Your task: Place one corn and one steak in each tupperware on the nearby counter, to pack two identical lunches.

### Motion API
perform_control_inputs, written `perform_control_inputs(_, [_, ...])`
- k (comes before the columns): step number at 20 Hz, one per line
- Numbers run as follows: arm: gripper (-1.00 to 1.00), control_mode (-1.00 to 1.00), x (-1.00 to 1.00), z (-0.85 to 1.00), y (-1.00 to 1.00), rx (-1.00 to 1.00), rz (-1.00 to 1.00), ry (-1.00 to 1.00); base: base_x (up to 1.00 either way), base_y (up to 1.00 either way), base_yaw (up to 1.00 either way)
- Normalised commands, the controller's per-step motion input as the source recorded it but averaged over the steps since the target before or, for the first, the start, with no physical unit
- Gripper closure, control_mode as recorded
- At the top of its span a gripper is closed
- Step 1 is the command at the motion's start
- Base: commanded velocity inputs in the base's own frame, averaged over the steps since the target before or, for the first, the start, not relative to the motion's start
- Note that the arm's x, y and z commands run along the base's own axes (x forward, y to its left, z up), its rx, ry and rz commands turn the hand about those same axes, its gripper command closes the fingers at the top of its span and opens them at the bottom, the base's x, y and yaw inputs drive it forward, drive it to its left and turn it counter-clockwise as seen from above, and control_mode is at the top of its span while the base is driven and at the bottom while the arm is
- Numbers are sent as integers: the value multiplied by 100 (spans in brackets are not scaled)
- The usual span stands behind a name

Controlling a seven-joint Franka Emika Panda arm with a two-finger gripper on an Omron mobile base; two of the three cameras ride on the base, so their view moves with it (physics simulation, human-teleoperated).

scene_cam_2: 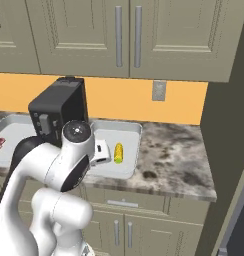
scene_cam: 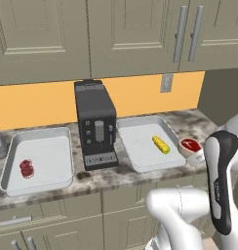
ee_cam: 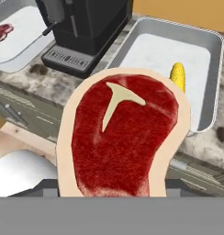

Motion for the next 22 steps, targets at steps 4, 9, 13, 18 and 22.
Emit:
perform_control_inputs(4, [100,-100,69,-40,41,-3,0,0,0,0,0])
perform_control_inputs(9, [100,-100,99,-27,11,0,-3,1,0,0,0])
perform_control_inputs(13, [100,-100,86,-25,10,0,-2,2,0,0,0])
perform_control_inputs(18, [100,-100,58,-24,7,0,0,4,0,0,0])
perform_control_inputs(22, [100,-100,60,-44,2,0,0,0,0,0,0])
